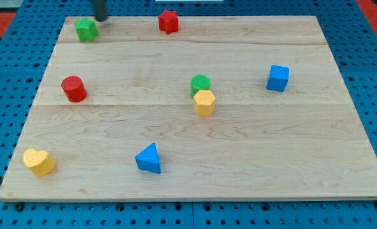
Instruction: Slide green star into the right of red circle
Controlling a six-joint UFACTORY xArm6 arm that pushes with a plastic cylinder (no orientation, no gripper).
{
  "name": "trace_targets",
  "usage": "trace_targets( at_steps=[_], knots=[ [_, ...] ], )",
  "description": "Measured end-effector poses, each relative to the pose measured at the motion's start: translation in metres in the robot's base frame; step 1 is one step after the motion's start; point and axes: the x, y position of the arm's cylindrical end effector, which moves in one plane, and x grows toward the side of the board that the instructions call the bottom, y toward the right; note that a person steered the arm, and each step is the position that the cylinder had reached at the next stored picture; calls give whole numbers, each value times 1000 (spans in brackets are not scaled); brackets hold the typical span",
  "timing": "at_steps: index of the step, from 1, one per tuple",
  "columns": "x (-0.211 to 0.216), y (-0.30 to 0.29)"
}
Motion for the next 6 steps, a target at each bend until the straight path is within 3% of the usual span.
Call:
trace_targets(
  at_steps=[2, 3, 4, 5, 6],
  knots=[
    [105, 36],
    [66, 14],
    [96, -10],
    [155, 22],
    [176, 71]
  ],
)
